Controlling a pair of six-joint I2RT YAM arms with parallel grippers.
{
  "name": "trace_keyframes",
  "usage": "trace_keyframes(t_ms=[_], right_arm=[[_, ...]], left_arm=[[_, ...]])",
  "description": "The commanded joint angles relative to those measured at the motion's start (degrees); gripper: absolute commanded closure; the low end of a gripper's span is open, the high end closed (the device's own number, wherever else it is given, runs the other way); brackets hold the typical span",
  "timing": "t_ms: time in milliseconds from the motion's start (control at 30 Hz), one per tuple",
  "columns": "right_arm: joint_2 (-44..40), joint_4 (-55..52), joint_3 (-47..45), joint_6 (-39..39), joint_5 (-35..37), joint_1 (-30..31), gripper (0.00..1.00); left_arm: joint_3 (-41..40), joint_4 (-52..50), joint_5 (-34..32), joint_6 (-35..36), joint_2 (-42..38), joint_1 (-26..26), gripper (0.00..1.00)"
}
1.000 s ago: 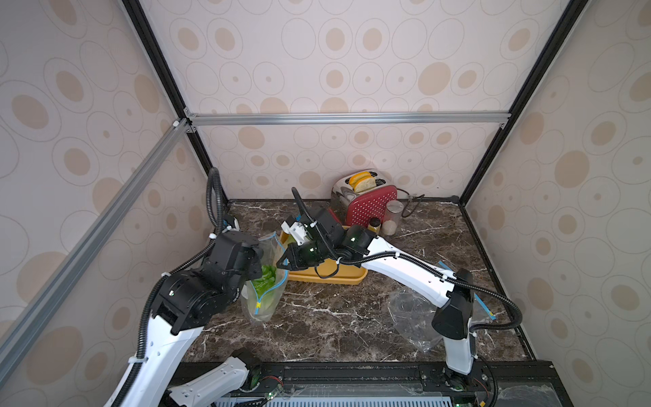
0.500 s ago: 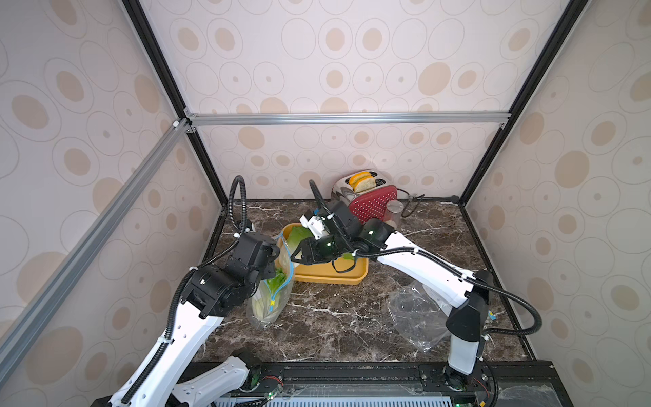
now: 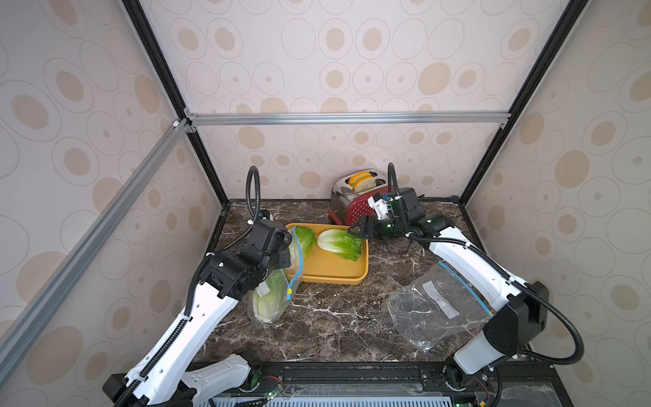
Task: Put the chinese cabbages into a zipper bag and zip it
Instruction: Pick up the Chinese cabbage from the basket.
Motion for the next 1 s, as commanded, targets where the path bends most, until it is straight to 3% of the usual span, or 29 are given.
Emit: trace_keyframes(t_ms=[0,300,667,967], right_arm=[[2.9,3.9,-1.7,-2.3,-3.8,-2.3,0.23],[14.5,4.2,3.0,-8.7,-1.6,-4.4,0.15],[23.5,4.2,8.0,-10.4,-1.1,-4.7,0.08],[29.4,5.7,12.6,-9.5,-4.5,-3.4,0.12]], left_arm=[[1.0,3.2,3.5,0.7,0.2,0.5,1.0],[-3.4,9.1,7.4,-1.7,-0.1,0.4,1.0],[-4.5,10.0,6.7,-2.0,0.6,0.5,1.0],[-4.8,9.7,4.8,-1.9,0.5,0.5,1.0]])
